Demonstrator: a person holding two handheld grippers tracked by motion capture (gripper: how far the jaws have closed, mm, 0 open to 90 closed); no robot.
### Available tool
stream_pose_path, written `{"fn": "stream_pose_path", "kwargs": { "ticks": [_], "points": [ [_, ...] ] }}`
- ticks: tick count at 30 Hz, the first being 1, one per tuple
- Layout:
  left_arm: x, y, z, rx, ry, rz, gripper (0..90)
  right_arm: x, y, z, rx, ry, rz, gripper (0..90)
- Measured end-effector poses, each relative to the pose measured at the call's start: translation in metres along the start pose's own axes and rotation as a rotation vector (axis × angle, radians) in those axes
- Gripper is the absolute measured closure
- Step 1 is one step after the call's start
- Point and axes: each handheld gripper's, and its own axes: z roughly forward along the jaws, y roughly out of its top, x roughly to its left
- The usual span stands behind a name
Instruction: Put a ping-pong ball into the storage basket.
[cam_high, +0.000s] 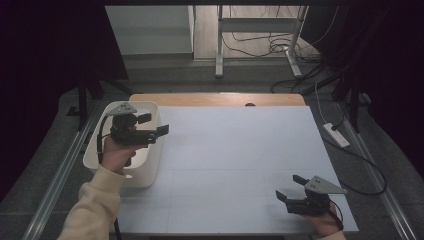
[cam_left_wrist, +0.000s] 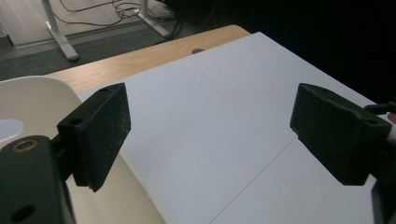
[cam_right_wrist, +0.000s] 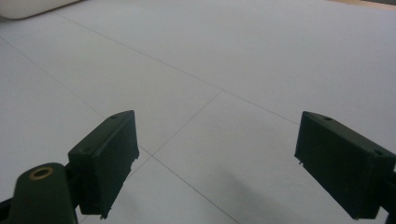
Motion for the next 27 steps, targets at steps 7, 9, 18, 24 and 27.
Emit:
{"fn": "stream_pose_path", "kwargs": {
  "ticks": [7,9,18,24,27],
  "points": [
    [-0.012,-0.001,0.002,-0.009,-0.045,0.020,13.8,0.000,0.000,-0.001,-0.002,-0.003,0.000,13.2],
    [-0.016,-0.001,0.002,-0.008,-0.055,0.028,14.1,0.000,0.000,-0.001,-0.003,-0.003,0.001,13.2],
    [-0.032,-0.006,0.012,0.006,-0.103,0.055,14.8,0.000,0.000,-0.002,-0.006,-0.003,0.002,13.2],
    [-0.043,-0.012,0.016,0.013,-0.134,0.068,15.1,0.000,0.000,-0.002,-0.007,-0.003,0.001,13.2],
    [-0.050,-0.014,0.018,0.018,-0.145,0.082,15.3,0.000,0.000,-0.002,-0.007,-0.003,0.002,13.2]
  ]
}}
